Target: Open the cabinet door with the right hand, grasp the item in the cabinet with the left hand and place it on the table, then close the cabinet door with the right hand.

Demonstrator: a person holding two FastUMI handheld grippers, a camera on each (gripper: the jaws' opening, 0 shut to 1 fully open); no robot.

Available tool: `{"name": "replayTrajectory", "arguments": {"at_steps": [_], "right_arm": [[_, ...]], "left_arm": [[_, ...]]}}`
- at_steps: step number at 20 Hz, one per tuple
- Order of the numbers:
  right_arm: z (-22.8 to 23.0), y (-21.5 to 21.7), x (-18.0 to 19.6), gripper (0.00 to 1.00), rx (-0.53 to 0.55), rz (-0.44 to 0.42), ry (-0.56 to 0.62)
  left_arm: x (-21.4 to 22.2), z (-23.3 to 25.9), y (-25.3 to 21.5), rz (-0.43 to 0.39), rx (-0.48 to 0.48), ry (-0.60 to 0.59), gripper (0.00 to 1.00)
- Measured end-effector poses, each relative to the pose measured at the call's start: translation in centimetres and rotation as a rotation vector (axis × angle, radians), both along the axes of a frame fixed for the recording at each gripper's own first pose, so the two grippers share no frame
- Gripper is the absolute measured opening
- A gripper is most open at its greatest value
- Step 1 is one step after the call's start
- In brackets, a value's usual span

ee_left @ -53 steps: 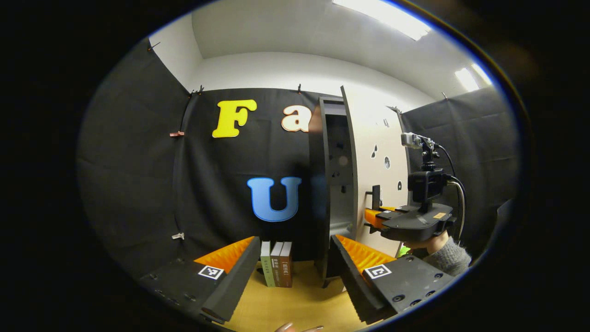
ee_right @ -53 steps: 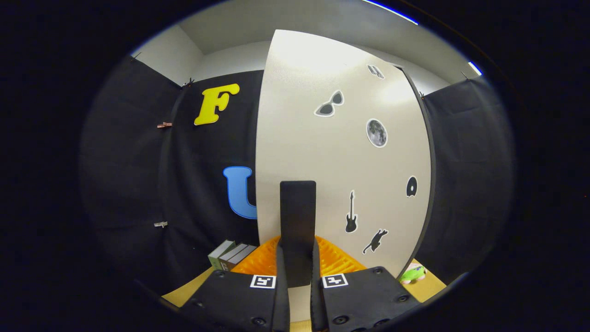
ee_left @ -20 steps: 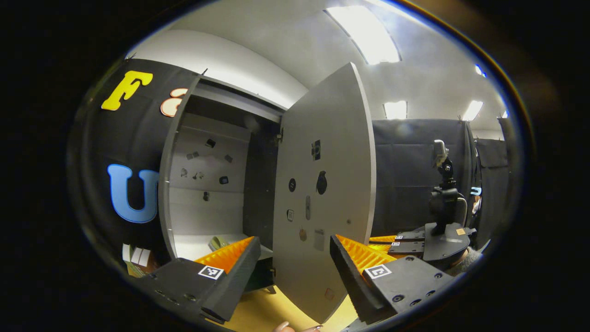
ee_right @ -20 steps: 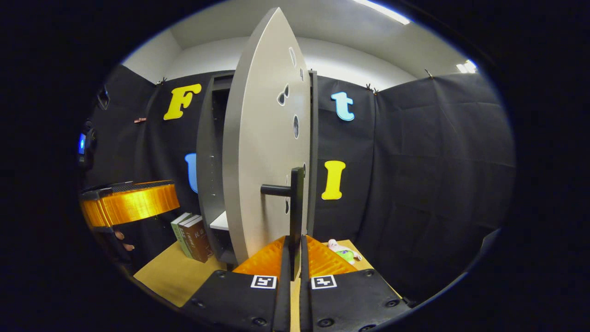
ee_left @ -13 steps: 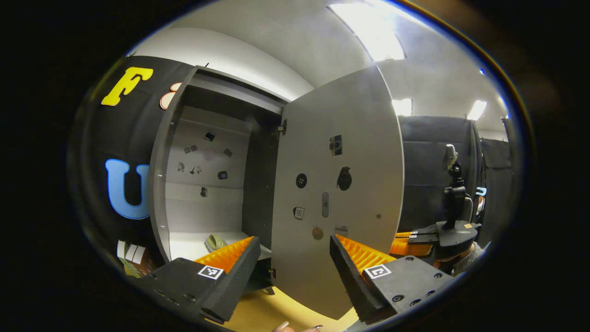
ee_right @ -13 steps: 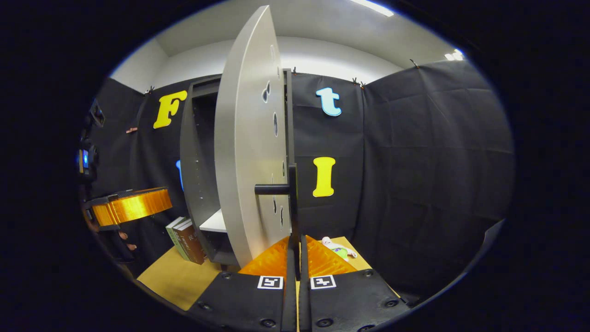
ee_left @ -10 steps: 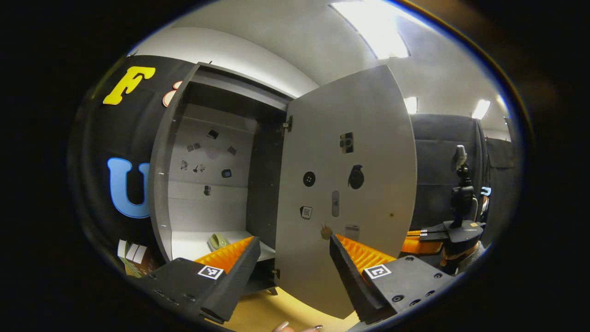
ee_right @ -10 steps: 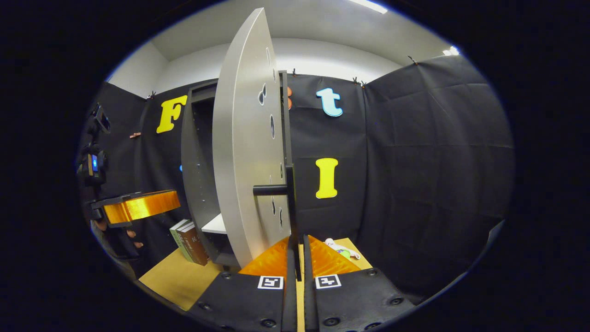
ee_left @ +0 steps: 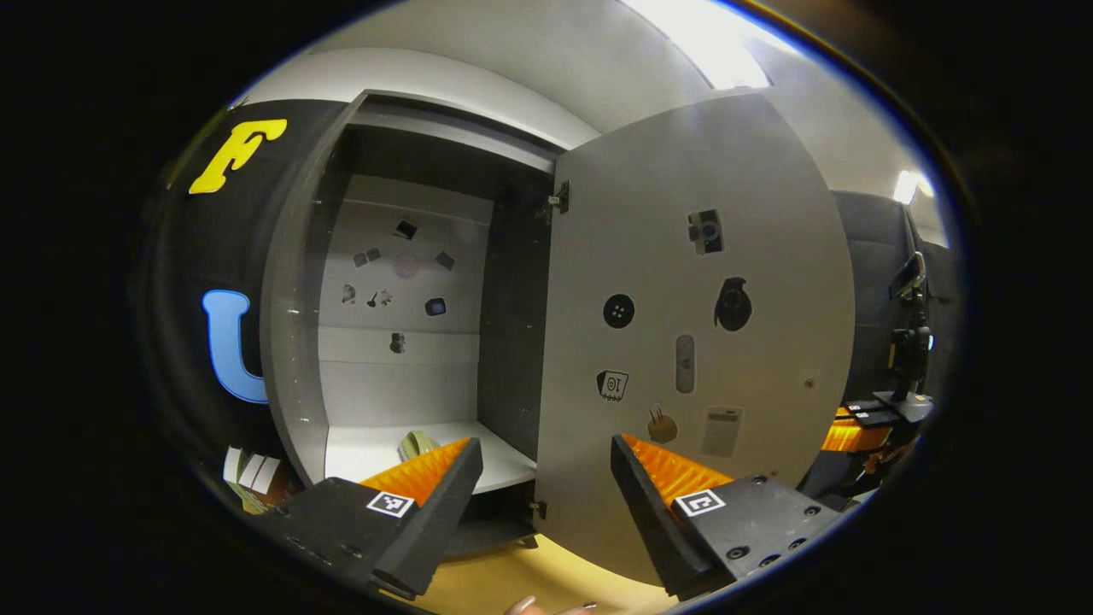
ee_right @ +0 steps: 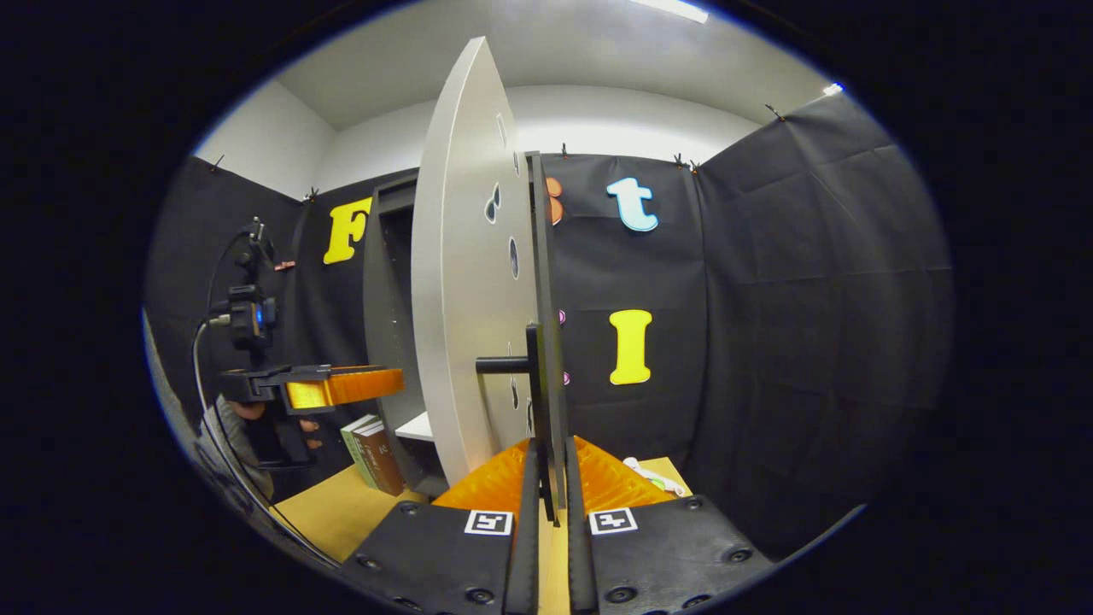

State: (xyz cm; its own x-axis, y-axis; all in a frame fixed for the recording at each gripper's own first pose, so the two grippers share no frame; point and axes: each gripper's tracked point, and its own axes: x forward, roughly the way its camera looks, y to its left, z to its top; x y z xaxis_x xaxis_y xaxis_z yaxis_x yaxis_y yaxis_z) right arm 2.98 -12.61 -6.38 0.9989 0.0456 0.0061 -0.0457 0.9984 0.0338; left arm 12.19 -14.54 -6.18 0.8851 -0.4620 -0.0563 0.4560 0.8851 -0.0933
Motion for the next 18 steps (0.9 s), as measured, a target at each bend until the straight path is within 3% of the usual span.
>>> {"name": "replayTrajectory", "arguments": {"at_steps": [4, 6, 10, 11, 14, 18], "right_arm": [[0.8, 0.4, -1.3, 0.18, -0.02, 0.004, -0.022], [1.9, -2.0, -2.4, 0.14, -0.058, -0.073, -0.074], [3.0, -9.3, -3.4, 0.58, -0.106, -0.305, -0.158], [2.8, -11.5, -3.4, 0.59, -0.133, -0.388, -0.156], [2.9, -15.4, -3.3, 0.97, -0.189, -0.521, -0.15], [1.5, -18.4, -1.8, 0.98, -0.212, -0.57, -0.102]], "left_arm": [[3.0, -0.9, 0.3, 0.014, -0.028, 0.024, 0.95], [5.9, -1.5, 1.8, 0.067, -0.016, 0.042, 0.95], [12.2, -4.3, 4.9, 0.18, 0.009, 0.146, 0.96], [13.6, -5.3, 5.6, 0.201, 0.023, 0.182, 0.95], [17.4, -7.4, 6.0, 0.237, 0.037, 0.245, 0.93], [23.1, -10.3, 6.6, 0.294, 0.136, 0.295, 0.89]]}}
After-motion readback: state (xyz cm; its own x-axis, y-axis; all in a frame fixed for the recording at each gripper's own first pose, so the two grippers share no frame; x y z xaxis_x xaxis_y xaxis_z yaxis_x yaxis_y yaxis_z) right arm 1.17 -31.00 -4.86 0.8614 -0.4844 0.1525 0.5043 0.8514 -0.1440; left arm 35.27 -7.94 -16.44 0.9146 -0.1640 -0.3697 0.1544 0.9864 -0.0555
